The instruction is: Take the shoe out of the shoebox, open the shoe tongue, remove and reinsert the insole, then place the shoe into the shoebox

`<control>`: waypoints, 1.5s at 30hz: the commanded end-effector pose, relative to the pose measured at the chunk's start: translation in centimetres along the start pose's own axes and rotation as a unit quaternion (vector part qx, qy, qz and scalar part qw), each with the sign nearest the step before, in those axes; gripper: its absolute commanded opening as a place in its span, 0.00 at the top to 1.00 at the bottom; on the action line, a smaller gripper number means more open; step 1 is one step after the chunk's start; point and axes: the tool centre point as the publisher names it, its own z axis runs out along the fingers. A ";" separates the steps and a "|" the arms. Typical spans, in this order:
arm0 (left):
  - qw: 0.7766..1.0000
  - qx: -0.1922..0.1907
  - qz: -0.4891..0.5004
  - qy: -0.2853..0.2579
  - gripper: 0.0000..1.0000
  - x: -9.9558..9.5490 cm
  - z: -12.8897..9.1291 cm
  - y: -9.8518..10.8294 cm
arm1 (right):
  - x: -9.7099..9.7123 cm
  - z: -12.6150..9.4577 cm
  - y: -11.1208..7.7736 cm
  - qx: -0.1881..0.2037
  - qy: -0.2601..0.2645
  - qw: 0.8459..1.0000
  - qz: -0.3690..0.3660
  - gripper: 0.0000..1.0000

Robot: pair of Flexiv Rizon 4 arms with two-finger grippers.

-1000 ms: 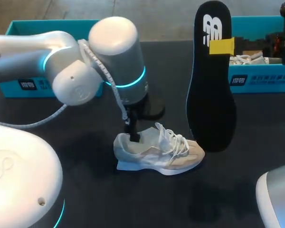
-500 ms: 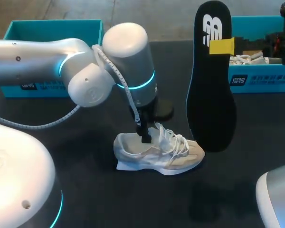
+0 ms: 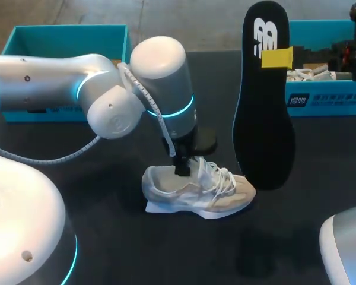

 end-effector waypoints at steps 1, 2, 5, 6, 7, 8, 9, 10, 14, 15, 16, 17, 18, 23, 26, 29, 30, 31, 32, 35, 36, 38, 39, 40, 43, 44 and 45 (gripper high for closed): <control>1.000 0.001 0.004 0.003 1.00 0.0 0.2 0.0 | -0.1 0.3 0.4 0.002 0.001 1.000 0.000 1.00; 1.000 0.002 0.005 0.004 1.00 0.0 0.2 0.0 | -0.1 0.3 0.4 0.002 0.001 1.000 0.000 1.00; 1.000 0.006 0.009 0.007 1.00 0.0 0.2 0.0 | -0.1 0.3 0.4 0.002 0.001 1.000 0.000 1.00; 1.000 0.009 0.011 0.007 1.00 0.0 0.2 0.0 | -0.1 0.3 0.4 0.002 0.001 1.000 0.000 1.00; 1.000 0.014 0.013 0.008 1.00 0.0 0.0 0.0 | -0.1 0.3 0.4 0.002 0.001 1.000 0.000 1.00; 1.000 0.016 0.015 0.008 1.00 0.1 -0.2 -0.1 | -0.1 0.3 0.4 0.002 0.001 1.000 0.000 1.00; 1.000 0.018 0.018 0.008 1.00 0.0 -0.4 -0.1 | -0.1 0.3 0.4 0.002 0.001 1.000 0.000 1.00; 1.000 0.022 0.021 0.007 1.00 -0.1 -0.6 0.0 | -0.1 0.3 0.4 0.002 0.001 1.000 0.000 1.00; 0.999 0.035 0.039 0.004 1.00 -0.4 -1.5 0.0 | -0.1 0.3 0.4 0.002 0.001 1.000 0.000 1.00; 0.998 0.040 0.043 0.006 1.00 -0.5 -1.8 0.0 | -0.1 0.3 0.4 0.002 0.001 1.000 0.000 1.00; 0.998 0.042 0.048 0.005 1.00 -0.5 -2.0 0.0 | -0.1 0.3 0.4 0.002 0.001 1.000 0.000 1.00; 0.997 0.045 0.058 0.004 1.00 -0.6 -2.4 -0.1 | -0.1 0.3 0.4 0.002 0.001 1.000 0.000 1.00; 0.996 0.048 0.069 0.004 1.00 -0.7 -2.8 -0.1 | -0.1 0.3 0.4 0.002 0.001 1.000 0.000 1.00; 0.988 0.054 0.141 0.008 1.00 -1.6 -4.5 -0.5 | -0.1 0.3 0.4 0.002 0.001 1.000 0.000 1.00; 0.980 0.057 0.192 0.018 1.00 -2.1 -5.4 -0.8 | -0.1 0.3 0.4 0.002 0.001 1.000 0.000 1.00; 0.967 0.057 0.247 0.032 1.00 -2.6 -6.2 -0.9 | -0.1 0.3 0.4 0.002 0.001 1.000 0.000 1.00; 0.962 0.058 0.263 0.037 1.00 -2.7 -6.5 -1.0 | -0.1 0.3 0.4 0.002 0.001 1.000 0.000 1.00; 0.958 0.058 0.276 0.040 1.00 -2.8 -6.7 -1.0 | -0.1 0.3 0.4 0.002 0.001 1.000 0.000 1.00; 0.950 0.055 0.303 0.045 1.00 -3.0 -6.9 -1.1 | -0.1 0.3 0.4 0.002 0.001 1.000 0.000 1.00; 0.929 0.048 0.362 0.058 1.00 -3.6 -7.3 -1.2 | -0.1 0.3 0.4 0.002 0.001 1.000 0.000 1.00; 0.921 0.046 0.383 0.061 1.00 -3.7 -7.5 -1.2 | -0.1 0.3 0.4 0.002 0.001 1.000 0.000 1.00; 0.903 0.045 0.422 0.068 1.00 -3.8 -7.7 -1.3 | -0.1 0.3 0.4 0.002 0.001 1.000 0.000 1.00; 0.899 0.043 0.432 0.066 1.00 -3.8 -7.8 -1.3 | -0.1 0.3 0.4 0.002 0.001 1.000 0.000 1.00; 0.886 0.040 0.456 0.072 1.00 -3.7 -8.0 -1.5 | -0.1 0.3 0.4 0.002 0.001 1.000 0.000 1.00; 0.861 0.032 0.502 0.079 1.00 -3.6 -8.2 -1.8 | -0.1 0.3 0.4 0.002 0.001 1.000 0.000 1.00; 0.847 0.028 0.524 0.086 1.00 -3.6 -8.3 -1.8 | -0.1 0.3 0.4 0.002 0.001 1.000 0.000 1.00; 0.836 0.024 0.540 0.091 1.00 -3.5 -8.3 -1.8 | -0.1 0.3 0.4 0.002 0.001 1.000 0.000 1.00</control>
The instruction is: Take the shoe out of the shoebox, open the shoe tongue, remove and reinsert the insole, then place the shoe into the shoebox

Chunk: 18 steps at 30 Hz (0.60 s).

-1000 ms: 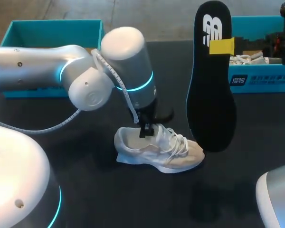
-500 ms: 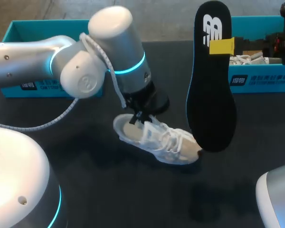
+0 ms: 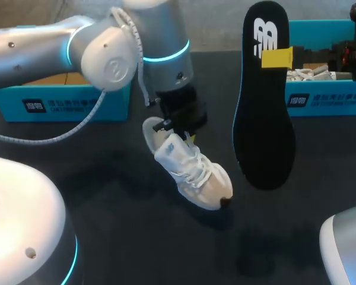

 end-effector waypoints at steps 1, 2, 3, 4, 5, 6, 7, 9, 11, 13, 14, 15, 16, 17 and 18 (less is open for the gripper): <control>0.990 -0.013 0.128 0.054 1.00 -0.4 -0.4 -0.3 | -0.1 0.3 0.4 0.002 0.001 1.000 0.000 1.00; 0.988 -0.016 0.144 0.059 1.00 -0.4 -0.3 -0.2 | -0.1 0.3 0.4 0.002 0.001 1.000 0.000 1.00; 0.985 -0.016 0.159 0.067 1.00 -0.4 -0.3 -0.2 | -0.1 0.3 0.4 0.002 0.001 1.000 0.000 1.00; 0.982 -0.018 0.173 0.073 1.00 -0.4 -0.2 -0.3 | -0.1 0.3 0.4 0.002 0.001 1.000 0.000 1.00; 0.979 -0.020 0.186 0.078 1.00 -0.4 -0.1 -0.3 | -0.1 0.3 0.4 0.002 0.001 1.000 0.000 1.00; 0.976 -0.024 0.199 0.084 1.00 -0.4 -0.1 -0.4 | -0.1 0.3 0.4 0.002 0.001 1.000 0.000 1.00; 0.974 -0.024 0.208 0.088 1.00 -0.4 0.0 -0.4 | -0.1 0.3 0.4 0.002 0.001 1.000 0.000 1.00; 0.970 -0.026 0.223 0.093 1.00 -0.5 0.1 -0.4 | -0.1 0.3 0.4 0.002 0.001 1.000 0.000 1.00; 0.966 -0.027 0.235 0.104 1.00 -0.6 0.5 -0.3 | -0.1 0.3 0.4 0.002 0.001 1.000 0.000 1.00; 0.961 -0.034 0.250 0.115 1.00 -0.7 1.0 -0.1 | -0.1 0.3 0.4 0.002 0.001 1.000 0.000 1.00; 0.959 -0.034 0.254 0.120 1.00 -0.7 1.3 -0.1 | -0.1 0.3 0.4 0.002 0.001 1.000 0.000 1.00; 0.958 -0.034 0.257 0.123 1.00 -0.7 1.5 -0.1 | -0.1 0.3 0.4 0.002 0.001 1.000 0.000 1.00; 0.957 -0.034 0.260 0.127 1.00 -0.9 1.8 -0.2 | -0.1 0.3 0.4 0.002 0.001 1.000 0.000 1.00; 0.955 -0.034 0.264 0.130 1.00 -0.9 2.0 -0.2 | -0.1 0.3 0.4 0.002 0.001 1.000 0.000 1.00; 0.954 -0.034 0.266 0.133 1.00 -0.9 2.2 -0.3 | -0.1 0.3 0.4 0.002 0.001 1.000 0.000 1.00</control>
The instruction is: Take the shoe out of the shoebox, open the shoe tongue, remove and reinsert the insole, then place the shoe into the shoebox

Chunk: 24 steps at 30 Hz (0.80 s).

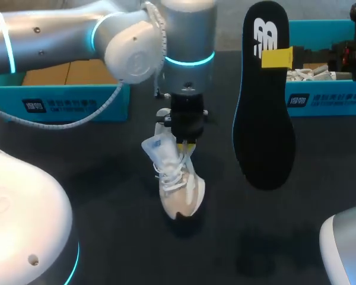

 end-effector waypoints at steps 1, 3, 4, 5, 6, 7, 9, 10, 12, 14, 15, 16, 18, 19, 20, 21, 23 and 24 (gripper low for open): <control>0.999 0.007 0.003 0.040 1.00 -1.3 0.7 0.4 | -0.1 0.3 0.4 0.002 0.001 1.000 0.000 1.00; 0.999 0.009 0.002 0.044 1.00 -1.5 0.9 0.4 | -0.1 0.3 0.4 0.002 0.001 1.000 0.000 1.00; 0.999 0.012 -0.001 0.045 1.00 -1.6 1.1 0.4 | -0.1 0.3 0.4 0.002 0.001 1.000 0.000 1.00; 0.999 0.015 -0.002 0.046 1.00 -1.7 1.2 0.4 | -0.1 0.3 0.4 0.002 0.001 1.000 0.000 1.00; 0.999 0.017 -0.001 0.048 1.00 -1.8 1.5 0.4 | -0.1 0.3 0.4 0.002 0.001 1.000 0.000 1.00; 0.999 0.018 -0.002 0.049 1.00 -1.9 1.7 0.4 | -0.1 0.3 0.4 0.002 0.001 1.000 0.000 1.00; 0.998 0.020 -0.003 0.053 1.00 -2.0 1.9 0.3 | -0.1 0.3 0.4 0.002 0.001 1.000 0.000 1.00; 0.998 0.020 -0.002 0.054 1.00 -2.1 2.1 0.3 | -0.1 0.3 0.4 0.002 0.001 1.000 0.000 1.00; 0.998 0.022 0.002 0.056 1.00 -2.1 2.3 0.1 | -0.1 0.3 0.4 0.002 0.001 1.000 0.000 1.00; 0.998 0.024 0.003 0.060 1.00 -2.1 2.4 -0.1 | -0.1 0.3 0.4 0.002 0.001 1.000 0.000 1.00; 0.998 0.025 0.006 0.064 1.00 -2.1 2.5 -0.2 | -0.1 0.3 0.4 0.002 0.001 1.000 0.000 1.00; 0.998 0.025 0.006 0.065 1.00 -2.1 2.6 -0.2 | -0.1 0.3 0.4 0.002 0.001 1.000 0.000 1.00; 0.997 0.027 0.008 0.074 1.00 -1.9 2.9 -0.3 | -0.1 0.3 0.4 0.002 0.001 1.000 0.000 1.00; 0.997 0.027 0.007 0.074 1.00 -1.9 3.0 -0.3 | -0.1 0.3 0.4 0.002 0.001 1.000 0.000 1.00; 0.997 0.028 0.007 0.075 1.00 -1.9 3.1 -0.3 | -0.1 0.3 0.4 0.002 0.001 1.000 0.000 1.00; 0.997 0.028 0.007 0.078 1.00 -1.8 3.2 -0.4 | -0.1 0.3 0.4 0.002 0.001 1.000 0.000 1.00; 0.996 0.030 0.007 0.080 1.00 -1.7 3.5 -0.5 | -0.1 0.3 0.4 0.002 0.001 1.000 0.000 1.00; 0.996 0.032 0.009 0.085 1.00 -1.6 3.6 -0.7 | -0.1 0.3 0.4 0.002 0.001 1.000 0.000 1.00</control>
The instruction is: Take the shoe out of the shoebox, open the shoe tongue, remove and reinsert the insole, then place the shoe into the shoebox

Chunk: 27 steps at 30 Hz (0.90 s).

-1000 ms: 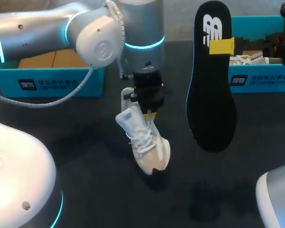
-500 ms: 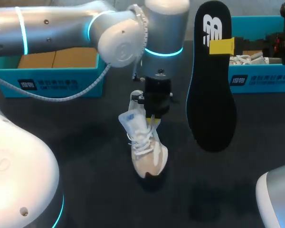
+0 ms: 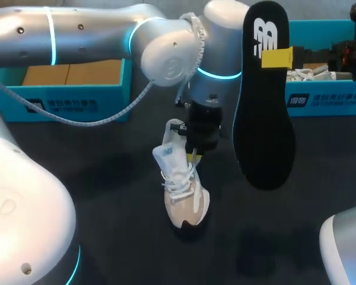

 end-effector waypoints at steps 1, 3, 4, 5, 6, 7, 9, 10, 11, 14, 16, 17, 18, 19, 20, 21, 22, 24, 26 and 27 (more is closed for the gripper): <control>1.000 0.003 0.003 0.010 1.00 -0.1 0.4 -0.2 | -0.1 0.3 0.4 0.002 0.001 1.000 0.000 1.00; 1.000 0.006 0.006 0.015 1.00 0.2 0.6 -0.4 | -0.1 0.3 0.4 0.002 0.001 1.000 0.000 1.00; 1.000 0.009 0.006 0.015 1.00 0.2 0.6 -0.5 | -0.1 0.3 0.4 0.002 0.001 1.000 0.000 1.00; 1.000 0.009 0.006 0.015 1.00 0.3 0.7 -0.6 | -0.1 0.3 0.4 0.002 0.001 1.000 0.000 1.00; 1.000 0.010 0.007 0.014 1.00 0.4 0.8 -0.7 | -0.1 0.3 0.4 0.002 0.001 1.000 0.000 1.00; 1.000 0.010 0.010 0.014 1.00 0.4 0.9 -0.8 | -0.1 0.3 0.4 0.002 0.001 1.000 0.000 1.00; 1.000 0.009 0.013 0.013 1.00 0.4 1.0 -1.1 | -0.1 0.3 0.4 0.002 0.001 1.000 0.000 1.00; 1.000 0.009 0.015 0.013 1.00 0.4 1.0 -1.2 | -0.1 0.3 0.4 0.002 0.001 1.000 0.000 1.00; 1.000 0.008 0.016 0.012 1.00 0.3 1.1 -1.2 | -0.1 0.3 0.4 0.002 0.001 1.000 0.000 1.00; 1.000 0.002 0.020 0.006 1.00 0.0 1.4 -1.3 | -0.1 0.3 0.4 0.002 0.001 1.000 0.000 1.00; 1.000 -0.001 0.023 0.005 1.00 -0.2 1.8 -1.4 | -0.1 0.3 0.4 0.002 0.001 1.000 0.000 1.00; 1.000 -0.004 0.027 0.004 1.00 -0.4 1.9 -1.5 | -0.1 0.3 0.4 0.002 0.001 1.000 0.000 1.00; 1.000 -0.005 0.029 0.005 1.00 -0.6 2.1 -1.5 | -0.1 0.3 0.4 0.002 0.001 1.000 0.000 1.00; 1.000 -0.006 0.029 0.005 1.00 -0.8 2.2 -1.6 | -0.1 0.3 0.4 0.002 0.001 1.000 0.000 1.00; 0.999 -0.008 0.031 0.005 1.00 -1.0 2.3 -1.6 | -0.1 0.3 0.4 0.002 0.001 1.000 0.000 1.00; 0.999 -0.010 0.032 0.004 1.00 -1.2 2.4 -1.6 | -0.1 0.3 0.4 0.002 0.001 1.000 0.000 1.00; 0.999 -0.010 0.033 0.004 1.00 -1.3 2.4 -1.6 | -0.1 0.3 0.4 0.002 0.001 1.000 0.000 1.00; 0.999 -0.011 0.031 0.001 1.00 -1.6 2.5 -1.5 | -0.1 0.3 0.4 0.002 0.001 1.000 0.000 1.00; 1.000 -0.011 0.026 -0.008 1.00 -1.9 2.6 -1.4 | -0.1 0.3 0.4 0.002 0.001 1.000 0.000 1.00; 1.000 -0.011 0.026 -0.009 1.00 -2.0 2.7 -1.3 | -0.1 0.3 0.4 0.002 0.001 1.000 0.000 1.00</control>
